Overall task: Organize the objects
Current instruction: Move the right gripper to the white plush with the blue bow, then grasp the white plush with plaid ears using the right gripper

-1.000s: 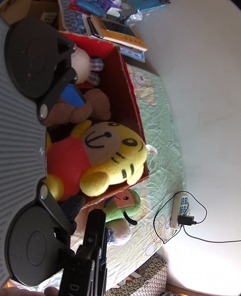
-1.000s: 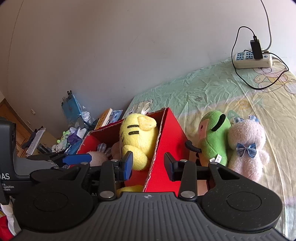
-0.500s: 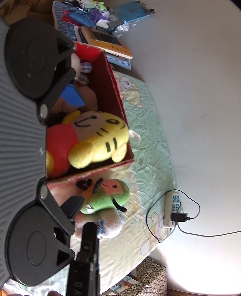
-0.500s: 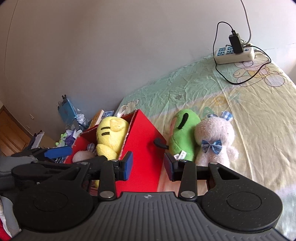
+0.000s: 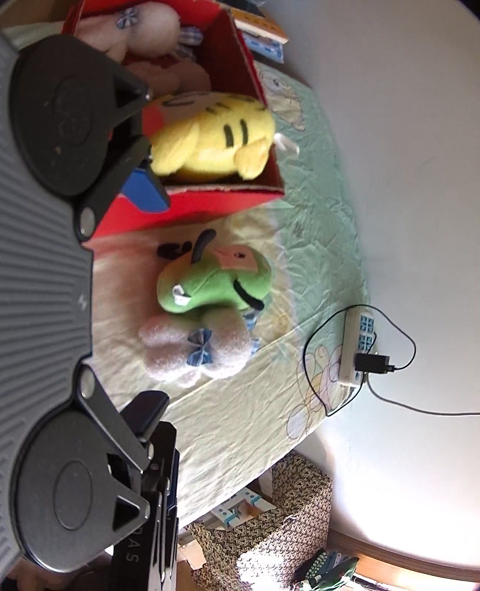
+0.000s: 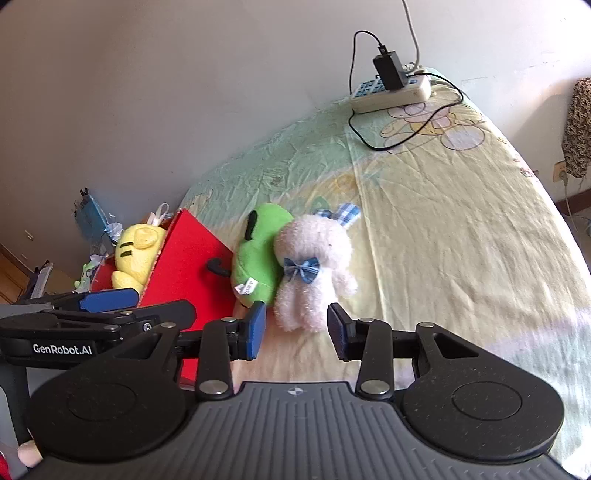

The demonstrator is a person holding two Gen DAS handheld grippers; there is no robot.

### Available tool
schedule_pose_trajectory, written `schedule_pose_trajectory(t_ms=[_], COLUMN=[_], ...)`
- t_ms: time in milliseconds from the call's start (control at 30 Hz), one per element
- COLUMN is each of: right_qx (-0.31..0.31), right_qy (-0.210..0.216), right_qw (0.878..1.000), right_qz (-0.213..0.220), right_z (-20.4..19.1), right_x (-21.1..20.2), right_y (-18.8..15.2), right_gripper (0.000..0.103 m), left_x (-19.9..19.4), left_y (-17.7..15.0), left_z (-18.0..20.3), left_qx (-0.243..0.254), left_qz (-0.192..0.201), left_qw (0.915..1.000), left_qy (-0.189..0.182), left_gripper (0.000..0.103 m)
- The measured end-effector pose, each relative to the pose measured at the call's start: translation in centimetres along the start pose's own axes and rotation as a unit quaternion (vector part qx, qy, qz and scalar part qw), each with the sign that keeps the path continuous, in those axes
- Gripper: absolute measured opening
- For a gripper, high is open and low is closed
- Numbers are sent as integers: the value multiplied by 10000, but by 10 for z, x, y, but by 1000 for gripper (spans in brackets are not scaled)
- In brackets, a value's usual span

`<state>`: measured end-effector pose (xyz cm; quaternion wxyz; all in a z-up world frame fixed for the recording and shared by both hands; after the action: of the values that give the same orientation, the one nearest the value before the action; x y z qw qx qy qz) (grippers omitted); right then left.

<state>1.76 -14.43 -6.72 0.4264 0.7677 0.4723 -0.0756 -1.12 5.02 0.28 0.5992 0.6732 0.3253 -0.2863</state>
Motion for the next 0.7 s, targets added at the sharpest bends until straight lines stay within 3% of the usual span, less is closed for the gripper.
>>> schedule_pose_trajectory(t_ms=[367,567,700], right_qx=[404,594,661], right_qy=[-103,41,190], right_qw=[9987,9971,9956], right_qz=[-305,-479,-641], right_z=[46,58,62], right_x=[3,16,31], right_y=[-2,3,9], right_gripper=[41,41,42], left_x=[52,71,84], left_y=[-19,-22,-19], left_z=[24,36,39], left_qx=[-225,-167,-118], left_qz=[-620,-764,-793], left_qw=[9934,9917,9930], left_qy=[-936,-1024,-872], left_gripper=[102,102,102])
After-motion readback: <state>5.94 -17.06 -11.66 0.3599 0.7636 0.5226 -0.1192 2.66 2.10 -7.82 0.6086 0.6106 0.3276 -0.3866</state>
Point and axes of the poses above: each gripper's, at about its wrist camera, not at the fingertips, and x roughly the way its jaws point, z to its right, y to its top, the point moved 1 cm from there along x, roughly the way its jaws point, and after that the axes turned 9 degrees about y, right-handed, at the moved point
